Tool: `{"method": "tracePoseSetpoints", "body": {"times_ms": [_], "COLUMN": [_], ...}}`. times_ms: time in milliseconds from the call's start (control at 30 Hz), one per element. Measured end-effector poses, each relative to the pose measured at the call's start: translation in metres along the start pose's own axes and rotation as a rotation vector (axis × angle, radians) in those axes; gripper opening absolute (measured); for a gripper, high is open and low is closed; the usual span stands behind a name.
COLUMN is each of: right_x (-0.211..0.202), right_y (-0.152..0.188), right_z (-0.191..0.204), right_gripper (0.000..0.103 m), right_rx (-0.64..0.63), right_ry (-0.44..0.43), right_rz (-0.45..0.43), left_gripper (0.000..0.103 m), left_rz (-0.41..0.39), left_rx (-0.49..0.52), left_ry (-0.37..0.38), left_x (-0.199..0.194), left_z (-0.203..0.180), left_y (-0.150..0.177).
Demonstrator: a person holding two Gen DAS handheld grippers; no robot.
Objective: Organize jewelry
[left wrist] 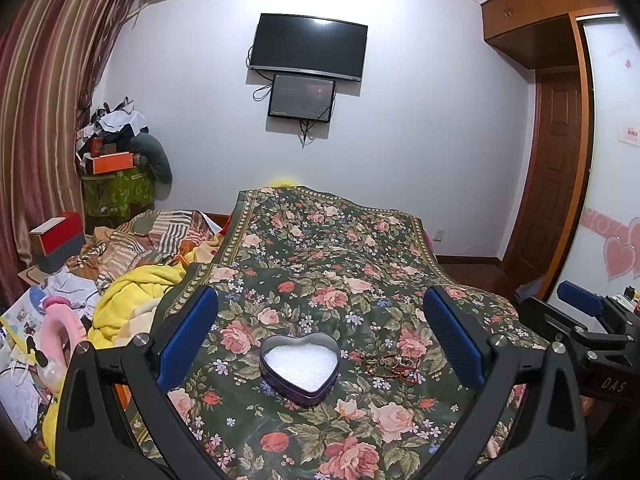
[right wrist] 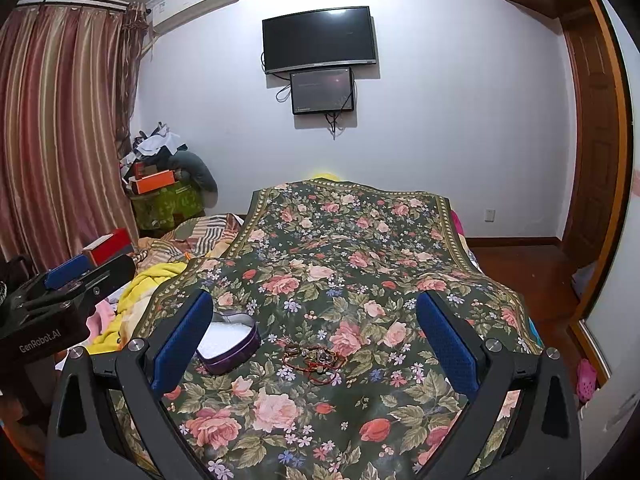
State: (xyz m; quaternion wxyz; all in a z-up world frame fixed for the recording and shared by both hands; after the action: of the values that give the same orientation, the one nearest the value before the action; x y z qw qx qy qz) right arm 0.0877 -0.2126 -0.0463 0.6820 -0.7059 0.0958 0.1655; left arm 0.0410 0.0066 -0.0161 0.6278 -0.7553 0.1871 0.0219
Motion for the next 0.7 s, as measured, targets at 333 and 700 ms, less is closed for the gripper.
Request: {"method": "tracePoseSetpoints", "body": {"times_ms": [333,700], "right_x": [0.0006,0.0051], "right_y": [-0.0027,0.0003], "right_z": [0.0047,0.0099], "right_gripper": [0.101,0.101], "right_rx": [0.002,-0.012], "right_ry": [-0.019,-0.030], "right_rz": [-0.003,-0.003], "left_gripper": [0.103,0.103], "left_rz": [-0.012,-0.019], "left_rx": [-0.009,-0.005], "left_ry": [-0.011,-0.020], "left_x": [-0.0029,-0.0057], "left_z": [0.0019,0.0042], "left_y": [-0.0012,-0.0035]}}
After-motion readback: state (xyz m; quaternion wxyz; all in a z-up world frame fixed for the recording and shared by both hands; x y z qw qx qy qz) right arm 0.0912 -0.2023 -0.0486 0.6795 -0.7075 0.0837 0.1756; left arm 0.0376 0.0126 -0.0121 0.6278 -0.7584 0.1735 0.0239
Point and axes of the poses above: each gripper's, at about its wrist camera, not at the fingertips, and x roughly the way its jaws point, z to its left, y to its underside, the point moved 4 cm from there along x, roughly the way its jaws point, and after that the axes turned 15 degrees about y, right-handed, at the moved point
